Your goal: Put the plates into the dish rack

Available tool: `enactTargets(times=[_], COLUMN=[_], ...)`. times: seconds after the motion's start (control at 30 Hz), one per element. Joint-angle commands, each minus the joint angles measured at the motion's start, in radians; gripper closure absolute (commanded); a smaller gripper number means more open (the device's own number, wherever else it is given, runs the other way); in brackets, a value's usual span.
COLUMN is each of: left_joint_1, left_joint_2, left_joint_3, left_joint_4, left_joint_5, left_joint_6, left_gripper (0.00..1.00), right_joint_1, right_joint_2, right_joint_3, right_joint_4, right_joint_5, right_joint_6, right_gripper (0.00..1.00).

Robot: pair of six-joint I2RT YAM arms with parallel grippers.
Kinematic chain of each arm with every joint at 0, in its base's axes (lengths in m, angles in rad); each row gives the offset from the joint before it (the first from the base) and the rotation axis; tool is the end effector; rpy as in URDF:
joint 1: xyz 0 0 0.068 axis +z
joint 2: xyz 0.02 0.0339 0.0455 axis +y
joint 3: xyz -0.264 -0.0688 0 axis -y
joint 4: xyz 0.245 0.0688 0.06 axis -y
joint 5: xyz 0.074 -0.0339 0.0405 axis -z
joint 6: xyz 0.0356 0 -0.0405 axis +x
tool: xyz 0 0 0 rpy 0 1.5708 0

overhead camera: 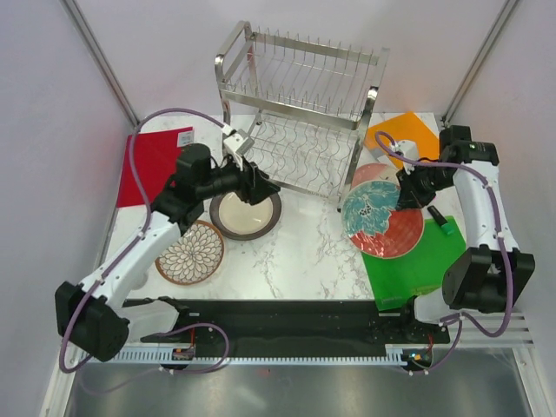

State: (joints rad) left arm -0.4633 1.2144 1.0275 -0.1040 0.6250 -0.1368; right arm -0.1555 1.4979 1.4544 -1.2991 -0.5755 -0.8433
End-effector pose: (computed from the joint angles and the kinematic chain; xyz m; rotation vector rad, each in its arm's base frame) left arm 0.2397 -0.1430 0.3448 0.7479 1.7725 -0.9889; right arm 0.2714 -0.0229 0.3249 -0.9669 2.4364 0.5369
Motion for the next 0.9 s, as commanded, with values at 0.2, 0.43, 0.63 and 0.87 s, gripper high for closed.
enactTargets(times=[0.2,0.43,0.63,0.87], left_joint_1=[0.089,0.281,0.321,0.322], left_joint_2=[-0.119,0.006,0.177,0.307], left_joint_3=[-0.001,0.061,0.163,0.2], left_joint_4=[0.05,0.213,0.23,0.297], left_joint_5=[-0.508,-0.553,-0.53,-0.4], left_joint_6=[0.161,0.155,0.212,0.244], left_gripper=[0.6,0.98,0.57,0.27], right_joint_1=[-0.052,-0.058,-0.058,-0.056], right_joint_2=[-0.166,-0.221,-0.295,-0.301], right_joint_3=[0.21,0.432,0.425,0.457], right_joint_4=[-0.16,0.006,0.178,0.294], right_joint_5=[0.169,0.258,0.367,0.422], right_joint_6=[0.229,0.566,0.687,0.817], right_gripper=[1.0,1.0,1.0,1.0])
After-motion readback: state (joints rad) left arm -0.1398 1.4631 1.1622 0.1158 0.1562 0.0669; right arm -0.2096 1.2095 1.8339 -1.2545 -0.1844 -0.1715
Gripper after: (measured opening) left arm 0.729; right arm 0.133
